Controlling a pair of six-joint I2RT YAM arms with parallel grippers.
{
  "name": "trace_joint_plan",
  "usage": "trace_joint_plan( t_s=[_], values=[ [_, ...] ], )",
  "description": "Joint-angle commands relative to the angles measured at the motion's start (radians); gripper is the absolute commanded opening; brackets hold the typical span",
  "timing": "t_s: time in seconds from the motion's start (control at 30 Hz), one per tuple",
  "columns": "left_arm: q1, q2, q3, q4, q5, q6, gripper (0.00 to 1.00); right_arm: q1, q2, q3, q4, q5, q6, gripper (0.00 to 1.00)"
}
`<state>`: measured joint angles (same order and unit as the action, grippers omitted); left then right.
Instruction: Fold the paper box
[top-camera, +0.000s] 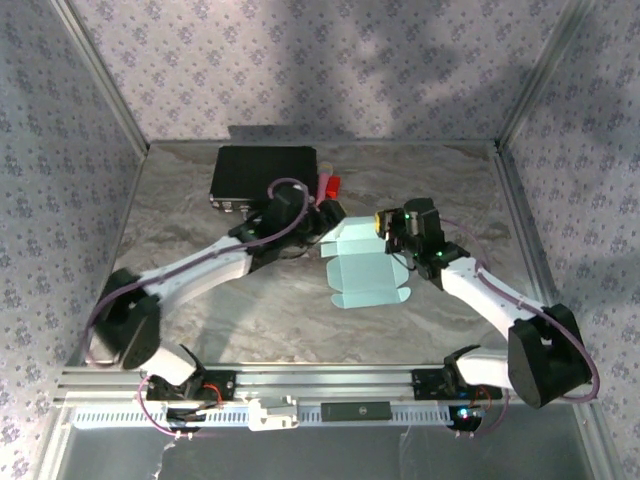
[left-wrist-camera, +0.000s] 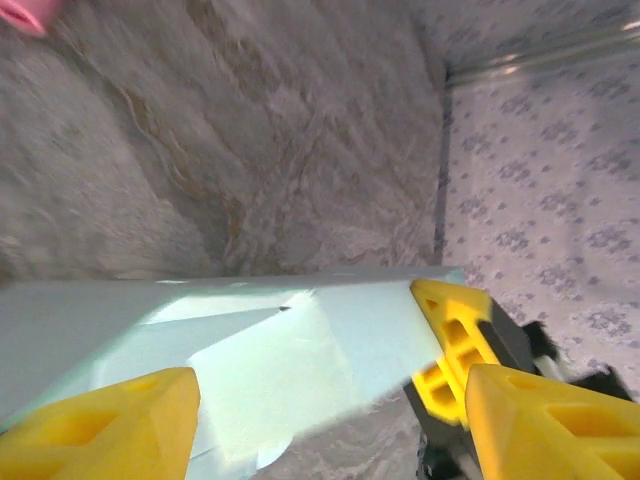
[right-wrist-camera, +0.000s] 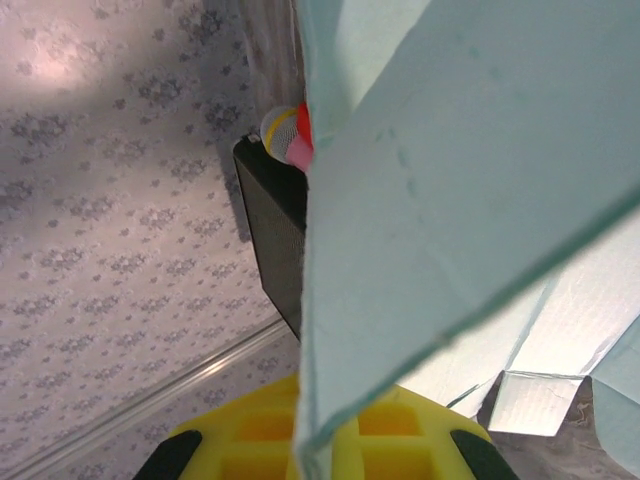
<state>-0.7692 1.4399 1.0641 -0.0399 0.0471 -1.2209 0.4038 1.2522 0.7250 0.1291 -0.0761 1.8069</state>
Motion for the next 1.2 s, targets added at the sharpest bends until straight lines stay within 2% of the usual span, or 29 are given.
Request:
trace_joint_plan(
  t_s=[0.0,0.1,0.23,0.3,0.43,0.67,0.93,1.17],
  values=[
    [0.098,-0.159,-0.119,-0.047,-0.058,0.053,0.67,-0.031,-0.027,0.034,-0.057,-0.036,0.044,0.0],
    [0.184,-0.182,-0.312,0.11,0.016,0.006,0.5,-0.045,-0.036,0.041,-0.065,-0.05,0.08,0.0],
    [0.187,-0.102,-0.398,0.261,0.056,0.037,0.21,-0.063,-0.06,0.049,-0.075,-0.054,0.115,0.0],
    [0.185,-0.059,-0.426,0.359,0.075,0.053,0.17,-0.07,-0.07,0.07,-0.105,-0.058,0.115,0.0],
    [0.186,0.028,-0.483,0.547,0.081,0.071,0.19,-0.076,-0.083,0.082,-0.119,-0.062,0.131,0.0],
    [0.15,0.262,-0.484,1.028,0.18,0.023,0.3,-0.091,-0.086,0.102,-0.143,-0.077,0.147,0.0],
    [0.104,0.372,-0.473,1.192,0.169,-0.014,0.33,-0.098,-0.064,0.094,-0.105,-0.09,0.158,0.0],
    [0.087,0.382,-0.467,1.211,0.139,-0.012,0.37,-0.098,-0.061,0.077,-0.083,-0.091,0.169,0.0]
  ],
)
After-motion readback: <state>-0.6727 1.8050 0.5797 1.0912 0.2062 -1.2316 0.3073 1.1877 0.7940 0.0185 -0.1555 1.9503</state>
